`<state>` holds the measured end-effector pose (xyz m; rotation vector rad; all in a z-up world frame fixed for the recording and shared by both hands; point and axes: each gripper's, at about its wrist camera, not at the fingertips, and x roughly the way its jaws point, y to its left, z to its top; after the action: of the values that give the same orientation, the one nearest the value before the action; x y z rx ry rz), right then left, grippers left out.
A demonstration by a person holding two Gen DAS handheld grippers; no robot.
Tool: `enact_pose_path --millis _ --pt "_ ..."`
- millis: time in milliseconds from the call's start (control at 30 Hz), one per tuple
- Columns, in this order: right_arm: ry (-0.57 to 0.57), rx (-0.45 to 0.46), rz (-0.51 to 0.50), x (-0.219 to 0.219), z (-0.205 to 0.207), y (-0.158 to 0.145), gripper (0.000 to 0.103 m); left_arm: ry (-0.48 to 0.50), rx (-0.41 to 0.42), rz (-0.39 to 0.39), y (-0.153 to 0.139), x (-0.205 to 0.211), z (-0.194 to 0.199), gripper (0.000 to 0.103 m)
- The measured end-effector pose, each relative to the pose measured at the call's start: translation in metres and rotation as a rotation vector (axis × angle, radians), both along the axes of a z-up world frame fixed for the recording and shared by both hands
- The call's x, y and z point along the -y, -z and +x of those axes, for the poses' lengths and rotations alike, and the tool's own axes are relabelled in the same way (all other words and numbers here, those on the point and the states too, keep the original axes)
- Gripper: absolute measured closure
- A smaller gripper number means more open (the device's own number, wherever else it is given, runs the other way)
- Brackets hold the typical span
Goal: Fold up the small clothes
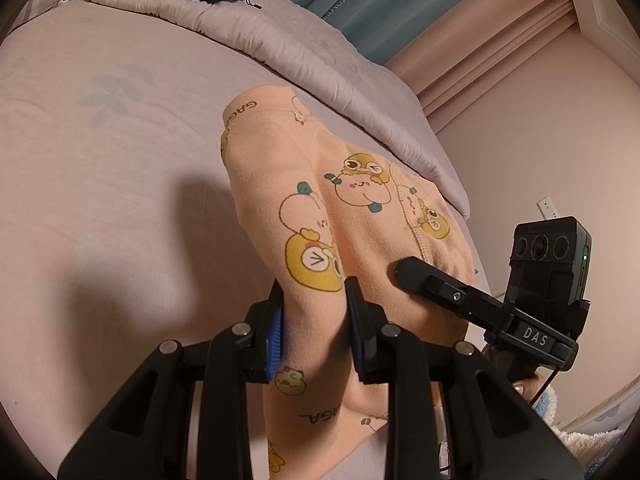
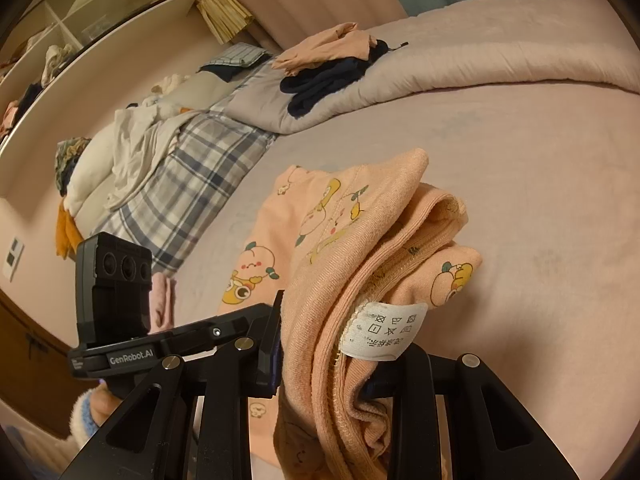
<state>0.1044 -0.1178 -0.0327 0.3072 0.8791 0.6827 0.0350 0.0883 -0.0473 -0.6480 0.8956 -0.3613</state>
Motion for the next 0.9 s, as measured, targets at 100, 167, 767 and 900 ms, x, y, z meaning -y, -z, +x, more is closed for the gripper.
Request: enact_pose_path --millis 100,167,767,900 --pt "0.0 0.0 0.0 0.0 0.0005 0.0001 0.072 0.0 -0.001 0.002 -0.0003 0.0007 0.0 0.077" --pt "0.0 0.001 0.0 -0.0001 0.0005 -0.0001 0.072 0.0 -0.001 0.003 -0.0007 0.001 0.0001 0.077" --pt "0.014 0.001 0.007 -0.0035 0.0031 0.0046 0.072 0.004 0.003 0.02 -0.0025 0.0054 0.0009 0.077" --pt "0.015 -0.001 0.007 -0.0027 0.0033 0.005 0.072 0.002 -0.002 0.021 -0.0019 0.0062 -0.0003 0.077"
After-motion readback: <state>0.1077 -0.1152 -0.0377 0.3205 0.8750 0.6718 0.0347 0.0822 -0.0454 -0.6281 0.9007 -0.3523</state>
